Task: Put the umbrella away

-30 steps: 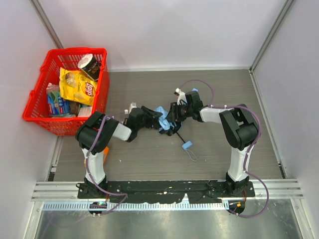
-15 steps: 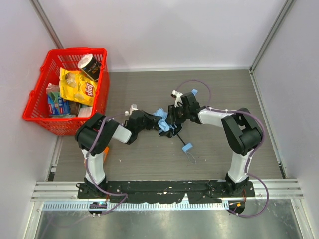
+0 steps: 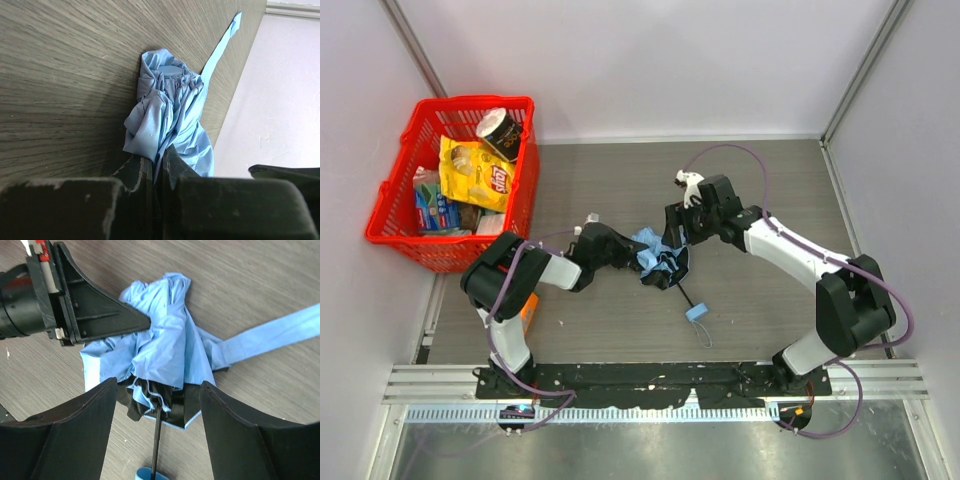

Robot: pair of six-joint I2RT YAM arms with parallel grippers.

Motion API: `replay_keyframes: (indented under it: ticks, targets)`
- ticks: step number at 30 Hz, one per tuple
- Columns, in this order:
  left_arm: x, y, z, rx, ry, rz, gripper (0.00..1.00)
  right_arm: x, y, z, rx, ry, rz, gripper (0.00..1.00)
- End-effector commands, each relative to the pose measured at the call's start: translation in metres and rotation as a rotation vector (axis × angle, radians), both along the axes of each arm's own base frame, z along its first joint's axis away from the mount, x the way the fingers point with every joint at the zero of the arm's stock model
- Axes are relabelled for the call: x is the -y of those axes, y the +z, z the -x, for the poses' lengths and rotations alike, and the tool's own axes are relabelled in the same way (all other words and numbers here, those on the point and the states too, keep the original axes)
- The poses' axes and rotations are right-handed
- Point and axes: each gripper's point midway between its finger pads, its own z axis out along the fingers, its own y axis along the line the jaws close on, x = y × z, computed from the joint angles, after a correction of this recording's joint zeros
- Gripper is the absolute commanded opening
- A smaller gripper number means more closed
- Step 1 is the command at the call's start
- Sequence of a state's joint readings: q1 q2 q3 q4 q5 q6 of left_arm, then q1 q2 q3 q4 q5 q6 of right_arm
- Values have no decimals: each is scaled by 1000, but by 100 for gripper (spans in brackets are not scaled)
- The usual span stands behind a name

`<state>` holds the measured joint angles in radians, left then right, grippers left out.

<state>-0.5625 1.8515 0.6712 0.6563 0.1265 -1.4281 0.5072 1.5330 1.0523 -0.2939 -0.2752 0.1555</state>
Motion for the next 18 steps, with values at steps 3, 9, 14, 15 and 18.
replay_keyframes:
  ticks: [3, 9, 14, 15, 18]
  targets:
    - [-35, -70, 50, -203, -43, -212, 0, -35, 19, -19, 72, 123, -67, 72]
    - [-35, -68, 51, -212, -37, -204, 0, -59, -13, -2, 41, 272, -19, 76]
    - [-34, -69, 51, -225, -35, -200, 0, -59, -38, 8, 77, 316, 89, 79]
    - [-33, -69, 51, -228, -37, -193, 0, -54, -46, 4, 90, 294, 142, 82]
    - [-31, -69, 51, -236, -34, -182, 0, -51, -62, -1, 133, 268, 274, 82]
